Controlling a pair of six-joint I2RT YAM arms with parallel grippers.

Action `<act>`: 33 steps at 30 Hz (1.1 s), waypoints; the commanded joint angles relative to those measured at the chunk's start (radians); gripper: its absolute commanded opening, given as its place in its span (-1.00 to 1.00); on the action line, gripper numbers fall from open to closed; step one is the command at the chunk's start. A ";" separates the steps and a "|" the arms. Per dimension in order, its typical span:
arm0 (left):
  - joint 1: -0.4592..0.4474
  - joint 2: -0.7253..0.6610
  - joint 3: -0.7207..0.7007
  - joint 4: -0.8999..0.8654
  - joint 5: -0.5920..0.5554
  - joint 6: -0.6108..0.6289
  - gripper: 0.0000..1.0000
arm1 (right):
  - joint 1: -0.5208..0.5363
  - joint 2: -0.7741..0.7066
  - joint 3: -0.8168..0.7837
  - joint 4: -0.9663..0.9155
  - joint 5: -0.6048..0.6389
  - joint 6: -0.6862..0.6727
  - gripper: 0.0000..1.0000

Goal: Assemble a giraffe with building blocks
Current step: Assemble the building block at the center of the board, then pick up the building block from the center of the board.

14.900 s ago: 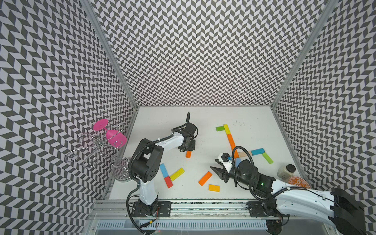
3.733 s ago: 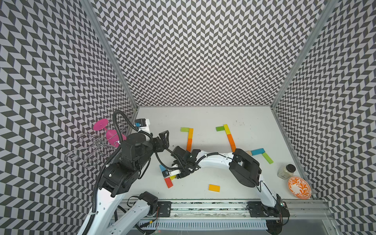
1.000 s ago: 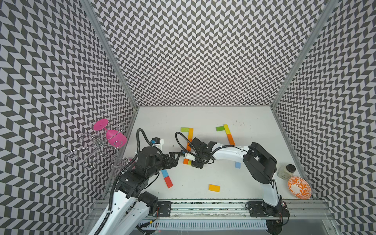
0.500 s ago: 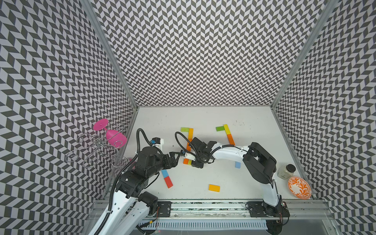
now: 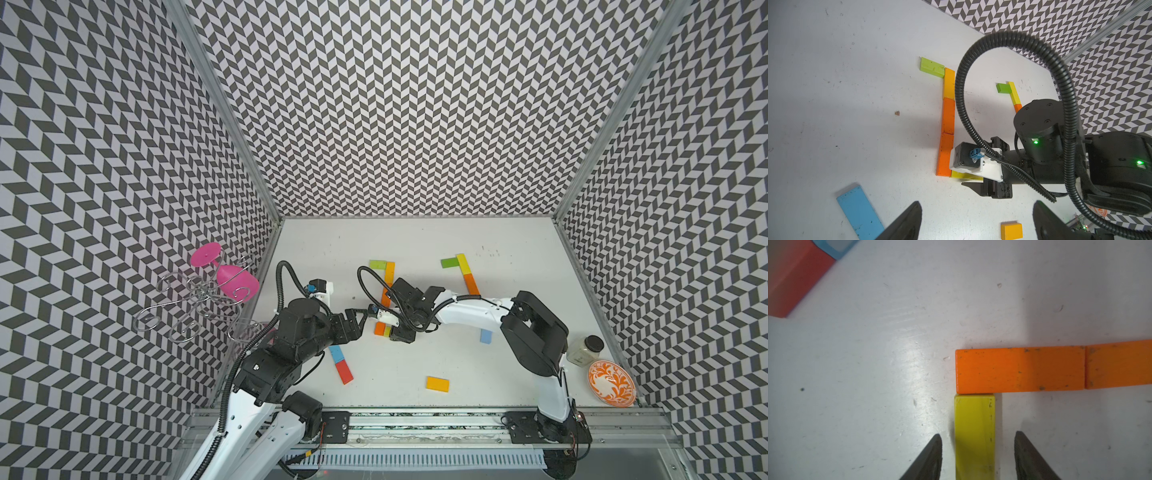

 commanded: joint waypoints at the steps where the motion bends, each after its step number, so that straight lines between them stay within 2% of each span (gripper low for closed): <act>1: 0.007 -0.002 0.057 -0.032 -0.028 -0.017 0.71 | -0.016 -0.103 0.017 0.046 -0.025 -0.003 0.14; 8: 0.007 0.079 0.098 -0.134 -0.144 -0.082 0.86 | -0.091 -0.374 -0.182 0.174 -0.032 0.031 0.15; 11: 0.007 0.144 0.072 -0.121 -0.154 -0.097 0.93 | -0.101 -0.510 -0.323 0.277 0.004 0.041 0.14; 13: 0.008 0.198 0.048 -0.121 -0.189 -0.158 0.97 | -0.099 -0.620 -0.445 0.381 0.003 0.065 0.12; 19: 0.008 0.381 0.001 -0.118 -0.229 -0.254 1.00 | -0.055 -0.894 -0.768 0.658 -0.051 0.156 0.11; 25: 0.030 0.425 -0.134 -0.033 -0.254 -0.339 1.00 | -0.014 -0.966 -0.860 0.680 -0.046 0.203 0.10; 28: 0.051 0.466 -0.156 -0.014 -0.274 -0.355 1.00 | -0.003 -0.970 -0.874 0.693 -0.053 0.212 0.09; 33: 0.066 0.524 -0.153 -0.015 -0.336 -0.365 0.83 | 0.010 -0.965 -0.882 0.718 -0.073 0.225 0.08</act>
